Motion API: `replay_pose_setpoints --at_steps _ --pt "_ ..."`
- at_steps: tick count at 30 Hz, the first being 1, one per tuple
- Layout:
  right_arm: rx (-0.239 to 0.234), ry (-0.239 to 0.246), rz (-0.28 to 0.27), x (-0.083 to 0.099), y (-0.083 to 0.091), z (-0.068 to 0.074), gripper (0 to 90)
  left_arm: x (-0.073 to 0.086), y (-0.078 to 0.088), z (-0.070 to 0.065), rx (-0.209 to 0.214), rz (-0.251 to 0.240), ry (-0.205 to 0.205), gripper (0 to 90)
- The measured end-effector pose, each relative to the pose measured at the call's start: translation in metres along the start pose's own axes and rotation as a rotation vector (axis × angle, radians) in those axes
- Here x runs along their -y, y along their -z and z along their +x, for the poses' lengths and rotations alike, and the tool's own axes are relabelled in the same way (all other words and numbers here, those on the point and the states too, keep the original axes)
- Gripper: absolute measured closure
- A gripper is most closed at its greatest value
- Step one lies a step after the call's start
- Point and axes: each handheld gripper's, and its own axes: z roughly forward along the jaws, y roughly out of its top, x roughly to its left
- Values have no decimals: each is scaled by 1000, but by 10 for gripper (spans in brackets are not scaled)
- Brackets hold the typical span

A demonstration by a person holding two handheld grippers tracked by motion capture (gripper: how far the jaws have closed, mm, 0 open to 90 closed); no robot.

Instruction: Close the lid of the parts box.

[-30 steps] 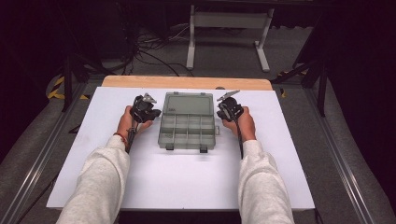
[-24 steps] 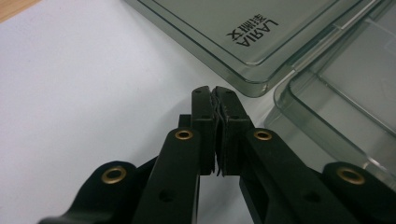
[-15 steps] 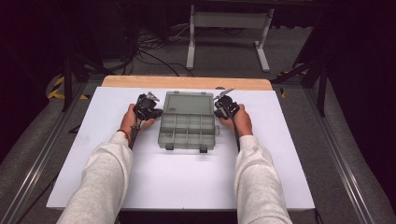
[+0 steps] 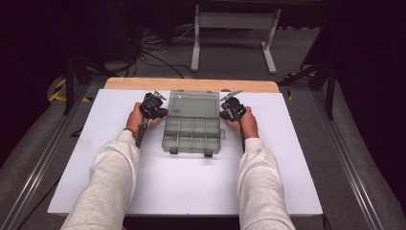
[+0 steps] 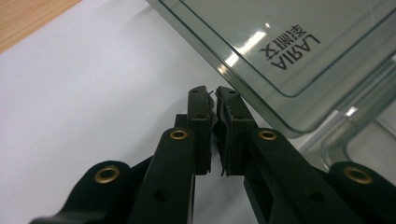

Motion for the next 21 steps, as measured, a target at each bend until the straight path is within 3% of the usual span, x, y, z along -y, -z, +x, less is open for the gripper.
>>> replay_pose_setpoints --at_steps 7,13,21 --pt "22 -18 -23 -3 -5 -1 900 -2 -5 2 -3 -23 41 847" --pt "0 -78 -44 -2 -6 -5 900 -3 -6 2 -6 -27 73 854" --pt "12 -71 -62 -2 -8 -4 900 -5 -8 3 -3 -34 87 872"
